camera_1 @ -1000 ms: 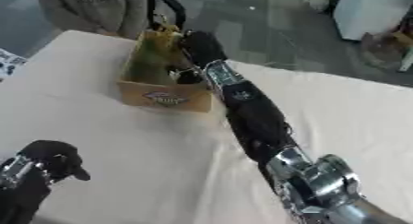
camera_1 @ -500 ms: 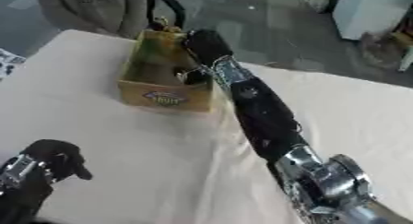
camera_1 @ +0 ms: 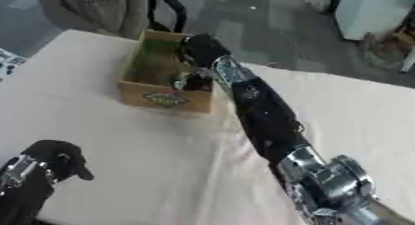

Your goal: Pick up objects on the table and place them in the box.

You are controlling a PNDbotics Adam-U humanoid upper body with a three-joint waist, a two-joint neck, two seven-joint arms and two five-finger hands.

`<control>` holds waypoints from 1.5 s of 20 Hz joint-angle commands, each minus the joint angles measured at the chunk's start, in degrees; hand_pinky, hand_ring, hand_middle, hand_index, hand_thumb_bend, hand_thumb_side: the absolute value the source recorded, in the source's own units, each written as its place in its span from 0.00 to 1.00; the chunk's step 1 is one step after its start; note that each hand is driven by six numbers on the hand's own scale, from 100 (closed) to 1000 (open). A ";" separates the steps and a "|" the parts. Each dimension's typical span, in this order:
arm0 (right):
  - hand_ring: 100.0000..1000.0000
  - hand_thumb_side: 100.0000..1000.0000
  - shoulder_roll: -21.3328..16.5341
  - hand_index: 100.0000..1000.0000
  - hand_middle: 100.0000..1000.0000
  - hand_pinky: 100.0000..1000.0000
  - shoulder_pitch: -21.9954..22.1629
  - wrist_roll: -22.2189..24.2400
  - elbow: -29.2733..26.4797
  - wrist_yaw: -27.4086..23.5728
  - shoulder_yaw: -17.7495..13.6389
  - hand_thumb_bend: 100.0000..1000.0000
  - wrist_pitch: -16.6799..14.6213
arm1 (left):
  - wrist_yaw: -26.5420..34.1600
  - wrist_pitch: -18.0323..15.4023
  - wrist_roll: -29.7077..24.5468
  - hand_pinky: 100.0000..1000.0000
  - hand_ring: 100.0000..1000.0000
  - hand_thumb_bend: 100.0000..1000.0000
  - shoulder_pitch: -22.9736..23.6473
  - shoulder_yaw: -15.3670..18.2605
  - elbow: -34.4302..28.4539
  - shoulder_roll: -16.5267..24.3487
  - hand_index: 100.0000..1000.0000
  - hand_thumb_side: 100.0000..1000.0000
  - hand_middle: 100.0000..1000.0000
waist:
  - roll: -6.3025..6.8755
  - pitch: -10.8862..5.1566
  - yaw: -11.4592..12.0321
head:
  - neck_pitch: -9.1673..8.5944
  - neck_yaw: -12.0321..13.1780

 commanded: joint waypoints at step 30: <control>0.44 0.01 -21.38 0.55 0.44 0.38 19.91 12.49 -46.92 -77.62 4.38 0.00 2.89 | -2.76 -2.34 4.91 0.52 0.44 0.00 2.72 5.01 0.39 2.62 0.61 0.71 0.46 | -1.22 -0.94 -10.45 | -1.52 5.76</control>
